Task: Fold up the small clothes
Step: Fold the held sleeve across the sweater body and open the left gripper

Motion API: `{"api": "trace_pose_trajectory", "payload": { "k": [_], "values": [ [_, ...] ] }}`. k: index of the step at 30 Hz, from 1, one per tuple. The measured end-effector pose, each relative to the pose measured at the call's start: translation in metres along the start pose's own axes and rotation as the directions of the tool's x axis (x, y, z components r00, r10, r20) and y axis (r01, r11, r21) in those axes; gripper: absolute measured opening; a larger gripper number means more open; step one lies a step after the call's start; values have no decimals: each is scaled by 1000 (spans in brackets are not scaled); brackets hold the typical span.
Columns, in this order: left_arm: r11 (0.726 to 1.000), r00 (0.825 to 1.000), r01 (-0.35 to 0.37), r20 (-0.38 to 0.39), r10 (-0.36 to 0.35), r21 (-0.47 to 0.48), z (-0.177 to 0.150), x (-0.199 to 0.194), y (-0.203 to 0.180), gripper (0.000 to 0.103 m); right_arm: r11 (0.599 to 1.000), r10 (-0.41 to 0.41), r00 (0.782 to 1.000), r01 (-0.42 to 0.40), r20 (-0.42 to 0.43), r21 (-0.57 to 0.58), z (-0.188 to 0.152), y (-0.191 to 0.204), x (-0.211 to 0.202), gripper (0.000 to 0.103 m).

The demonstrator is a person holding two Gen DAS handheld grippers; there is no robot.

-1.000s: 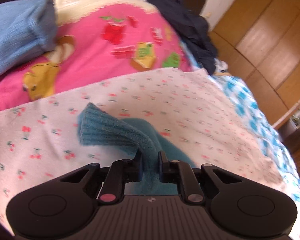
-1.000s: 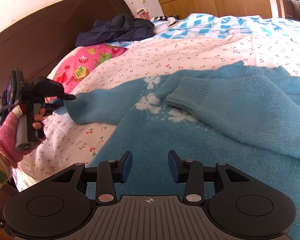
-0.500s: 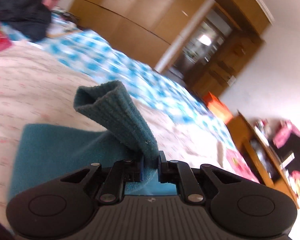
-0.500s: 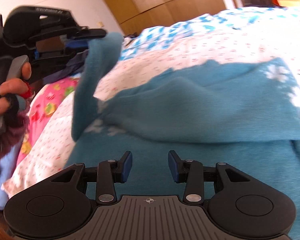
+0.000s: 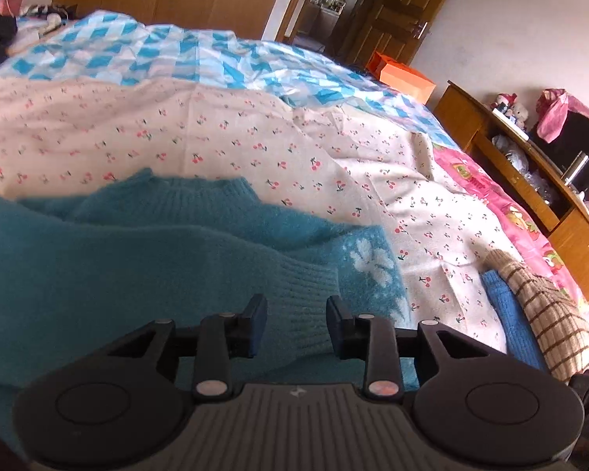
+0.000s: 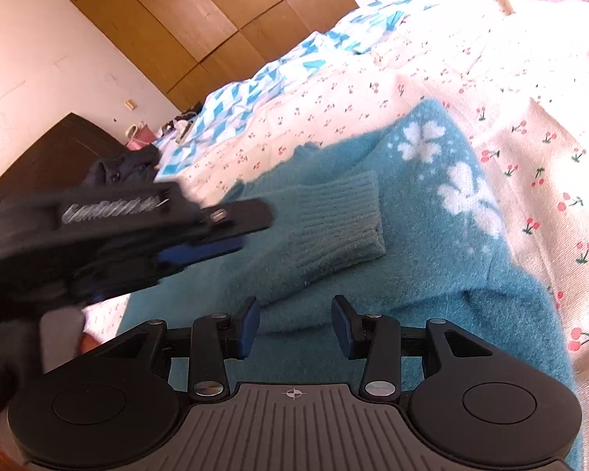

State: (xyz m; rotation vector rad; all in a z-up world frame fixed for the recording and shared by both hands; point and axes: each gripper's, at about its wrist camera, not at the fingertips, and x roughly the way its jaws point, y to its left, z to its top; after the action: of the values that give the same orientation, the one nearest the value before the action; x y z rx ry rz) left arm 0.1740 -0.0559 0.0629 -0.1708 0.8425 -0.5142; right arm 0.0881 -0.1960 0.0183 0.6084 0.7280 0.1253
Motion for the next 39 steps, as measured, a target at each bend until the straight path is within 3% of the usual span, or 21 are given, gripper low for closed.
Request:
{"api": "trace_pose_trajectory", "payload": {
  "k": [5, 11, 13, 17, 21, 24, 32, 34, 39],
  "values": [
    [996, 995, -87, 53, 85, 31, -12, -32, 30, 48, 999, -39, 996, 39, 79, 11, 6, -5, -8, 41],
    [981, 980, -185, 68, 189, -52, -27, -47, 84, 48, 995, -91, 986, 95, 143, -20, 20, -6, 3, 41],
    [969, 968, -238, 69, 243, -65, -30, -48, 100, 48, 994, -90, 986, 98, 137, -54, 23, -4, 14, 41],
    [938, 943, -326, 30, 331, -118, -36, -49, 133, 48, 978, -181, 980, 189, 84, -88, 15, -8, 33, 40],
    [936, 953, -295, 7, 302, -194, -48, -53, 159, 48, 985, -157, 985, 162, 74, -60, 15, -16, 32, 39],
    [933, 952, -296, 10, 305, -205, -51, -56, 159, 48, 983, -159, 984, 165, 76, -80, 13, -16, 33, 40],
    [929, 940, -336, 1, 341, -156, -44, -65, 144, 49, 979, -164, 984, 172, 75, -113, 12, -14, 33, 40],
    [912, 926, -378, -43, 376, -156, -51, -67, 148, 49, 979, -161, 984, 169, 71, -118, 13, -14, 33, 40],
    [904, 925, -379, -65, 374, -197, -74, -99, 152, 49, 976, -166, 984, 174, 67, -135, 12, -9, 23, 41]
  ]
}}
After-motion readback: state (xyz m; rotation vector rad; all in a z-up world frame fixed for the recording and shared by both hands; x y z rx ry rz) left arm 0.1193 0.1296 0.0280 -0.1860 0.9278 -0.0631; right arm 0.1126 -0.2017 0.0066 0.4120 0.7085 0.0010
